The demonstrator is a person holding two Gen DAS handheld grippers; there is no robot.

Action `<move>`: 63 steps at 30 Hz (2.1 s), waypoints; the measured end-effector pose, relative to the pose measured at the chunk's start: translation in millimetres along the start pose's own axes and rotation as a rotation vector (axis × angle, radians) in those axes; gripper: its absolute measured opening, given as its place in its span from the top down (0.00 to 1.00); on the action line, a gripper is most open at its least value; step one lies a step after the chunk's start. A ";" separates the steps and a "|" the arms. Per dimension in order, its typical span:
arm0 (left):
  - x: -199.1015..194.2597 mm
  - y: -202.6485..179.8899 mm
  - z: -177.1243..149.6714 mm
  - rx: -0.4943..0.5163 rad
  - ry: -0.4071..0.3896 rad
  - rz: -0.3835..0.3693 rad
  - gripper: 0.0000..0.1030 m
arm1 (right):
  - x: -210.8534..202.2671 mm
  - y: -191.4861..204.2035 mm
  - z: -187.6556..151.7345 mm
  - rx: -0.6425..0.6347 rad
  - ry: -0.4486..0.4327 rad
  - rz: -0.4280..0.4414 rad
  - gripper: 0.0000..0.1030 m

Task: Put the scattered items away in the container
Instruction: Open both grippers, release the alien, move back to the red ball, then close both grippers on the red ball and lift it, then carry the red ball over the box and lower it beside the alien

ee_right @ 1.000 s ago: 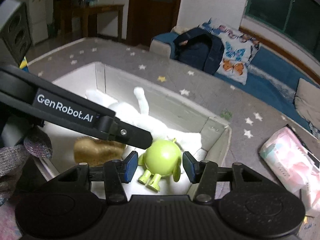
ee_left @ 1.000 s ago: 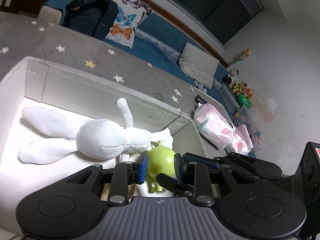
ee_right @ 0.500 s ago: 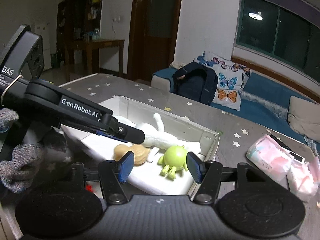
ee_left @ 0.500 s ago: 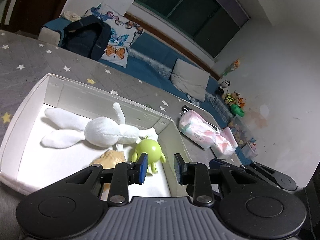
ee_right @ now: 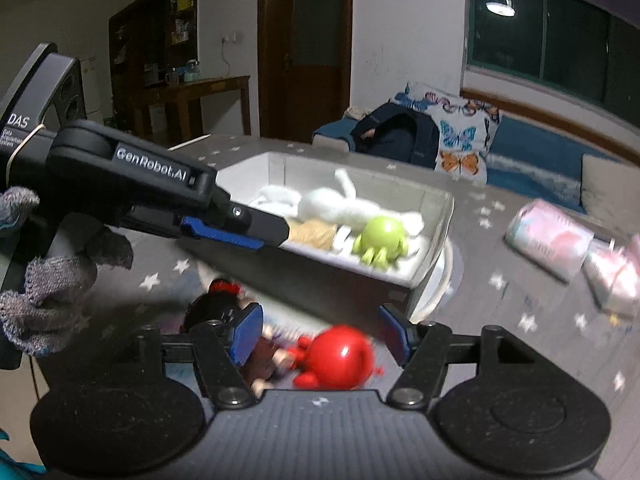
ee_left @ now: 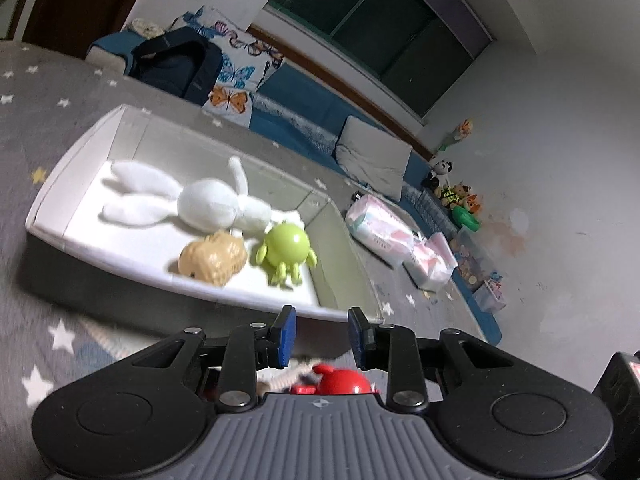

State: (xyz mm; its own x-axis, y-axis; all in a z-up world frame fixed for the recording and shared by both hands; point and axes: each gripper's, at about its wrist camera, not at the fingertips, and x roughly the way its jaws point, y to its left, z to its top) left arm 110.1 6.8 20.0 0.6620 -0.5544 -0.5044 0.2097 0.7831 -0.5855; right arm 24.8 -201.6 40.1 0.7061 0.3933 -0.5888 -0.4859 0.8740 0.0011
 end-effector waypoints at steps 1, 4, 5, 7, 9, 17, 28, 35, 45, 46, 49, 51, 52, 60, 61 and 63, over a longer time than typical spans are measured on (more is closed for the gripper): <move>1.9 -0.4 -2.5 0.002 0.014 -0.001 0.70 | 1.1 0.0 -3.7 0.011 0.007 -0.002 0.36; 9.5 -4.8 -9.1 0.018 0.052 -0.006 0.70 | 5.0 -1.6 -15.4 0.041 0.033 -0.026 0.36; 12.5 -6.4 -11.0 0.024 0.063 -0.010 0.70 | 6.1 -3.4 -18.6 0.056 0.041 -0.028 0.36; 17.9 -9.0 -14.9 0.030 0.082 -0.017 0.70 | 6.7 -6.8 -22.6 0.075 0.047 -0.034 0.36; 23.4 -10.8 -17.5 0.031 0.099 -0.025 0.70 | 6.7 -10.4 -25.3 0.095 0.049 -0.042 0.36; 41.9 -18.3 -21.9 0.035 0.150 -0.050 0.70 | 15.8 -26.9 -39.0 0.200 0.062 -0.050 0.37; 53.6 -20.1 -20.8 0.027 0.167 -0.072 0.70 | 29.9 -28.8 -39.9 0.283 0.057 0.003 0.43; 58.2 -21.6 -21.8 0.040 0.172 -0.073 0.69 | 33.7 -31.1 -42.1 0.329 0.047 0.016 0.51; 53.5 -25.2 -23.9 0.017 0.168 -0.111 0.70 | 21.3 -28.4 -39.3 0.312 0.023 -0.008 0.53; 52.1 -25.9 -23.6 0.011 0.166 -0.119 0.70 | 19.3 -27.8 -38.5 0.306 0.021 -0.012 0.53; 45.6 -29.6 -21.8 0.000 0.151 -0.146 0.70 | 9.9 -25.8 -33.8 0.285 0.006 -0.024 0.53; 40.2 -33.3 -18.9 -0.001 0.135 -0.165 0.70 | 2.6 -24.8 -28.9 0.270 -0.010 -0.030 0.53; 37.1 -36.0 -16.8 0.002 0.124 -0.173 0.70 | -1.4 -23.9 -25.6 0.260 -0.021 -0.033 0.53; 17.2 -48.0 16.3 0.017 0.007 -0.213 0.70 | -13.0 -22.4 16.3 0.162 -0.102 -0.043 0.53; 16.8 -48.0 22.4 0.020 -0.005 -0.213 0.70 | -10.6 -23.0 23.1 0.149 -0.107 -0.041 0.53; 17.3 -47.0 33.5 0.022 -0.022 -0.210 0.70 | -3.1 -26.4 36.2 0.130 -0.109 -0.033 0.53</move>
State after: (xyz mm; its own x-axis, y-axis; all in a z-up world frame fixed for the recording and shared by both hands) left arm 135.8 -30.1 60.0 0.6174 -0.7003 -0.3583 0.3603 0.6567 -0.6626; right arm 54.0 -215.6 71.1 0.7758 0.3861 -0.4991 -0.3958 0.9137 0.0916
